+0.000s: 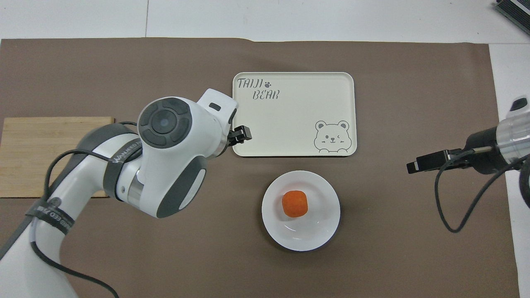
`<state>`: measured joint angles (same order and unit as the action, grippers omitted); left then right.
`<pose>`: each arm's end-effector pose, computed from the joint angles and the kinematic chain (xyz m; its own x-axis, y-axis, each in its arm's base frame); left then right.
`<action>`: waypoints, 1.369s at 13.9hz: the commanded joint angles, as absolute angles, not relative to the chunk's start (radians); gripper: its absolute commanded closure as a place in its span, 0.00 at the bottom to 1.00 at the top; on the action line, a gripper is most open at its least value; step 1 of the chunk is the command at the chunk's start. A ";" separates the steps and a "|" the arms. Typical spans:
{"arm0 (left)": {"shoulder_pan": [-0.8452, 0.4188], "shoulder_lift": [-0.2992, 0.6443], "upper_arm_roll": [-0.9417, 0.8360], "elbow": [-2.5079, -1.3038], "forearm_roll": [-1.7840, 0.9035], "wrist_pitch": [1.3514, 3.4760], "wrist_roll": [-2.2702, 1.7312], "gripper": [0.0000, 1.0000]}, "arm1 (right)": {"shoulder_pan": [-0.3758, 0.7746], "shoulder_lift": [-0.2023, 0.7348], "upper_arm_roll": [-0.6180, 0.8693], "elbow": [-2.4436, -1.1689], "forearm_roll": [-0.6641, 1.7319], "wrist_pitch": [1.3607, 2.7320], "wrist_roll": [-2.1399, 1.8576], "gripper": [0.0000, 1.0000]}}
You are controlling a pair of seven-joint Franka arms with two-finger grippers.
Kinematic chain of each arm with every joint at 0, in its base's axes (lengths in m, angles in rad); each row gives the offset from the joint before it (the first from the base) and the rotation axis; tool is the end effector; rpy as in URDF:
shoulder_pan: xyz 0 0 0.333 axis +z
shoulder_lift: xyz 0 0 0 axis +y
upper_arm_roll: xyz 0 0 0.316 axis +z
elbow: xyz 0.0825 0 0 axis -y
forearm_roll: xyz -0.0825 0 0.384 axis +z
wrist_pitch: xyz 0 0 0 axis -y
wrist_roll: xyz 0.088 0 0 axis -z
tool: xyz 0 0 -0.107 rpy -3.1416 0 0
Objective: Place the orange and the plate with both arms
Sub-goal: 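Release the orange and withdraw the left gripper while the right gripper approaches, then move the right gripper to the rim of the white plate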
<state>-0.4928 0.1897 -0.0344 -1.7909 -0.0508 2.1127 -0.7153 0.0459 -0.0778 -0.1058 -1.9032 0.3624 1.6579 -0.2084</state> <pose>0.5413 -0.3165 0.4561 0.9746 0.2144 0.0641 0.2052 -0.9706 0.1260 0.5218 0.0024 0.5237 0.9897 0.1053 -0.0966 0.0613 -0.9234 -0.3789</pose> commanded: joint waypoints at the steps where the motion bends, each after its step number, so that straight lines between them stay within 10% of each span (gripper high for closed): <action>1: -0.385 0.160 -0.046 -1.790 -0.052 2.062 -0.567 0.00 | 0.040 -0.127 -0.103 -2.015 0.458 1.689 -0.248 0.00; 10: -0.075 0.061 -0.045 -1.792 -0.052 1.924 -0.040 0.00 | 0.070 -0.135 -0.101 -2.243 0.601 1.824 -0.374 0.00; 19: -0.063 0.031 -0.031 -1.565 0.054 1.565 0.098 0.00 | 0.147 -0.126 -0.101 -2.442 0.771 2.045 -0.437 0.00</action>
<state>-0.0633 0.0209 -0.0362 -1.5943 0.0423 1.6052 0.0716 0.1466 -0.0978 -0.1011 -2.3725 0.7098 1.9918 -0.3913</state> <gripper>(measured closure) 0.000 0.000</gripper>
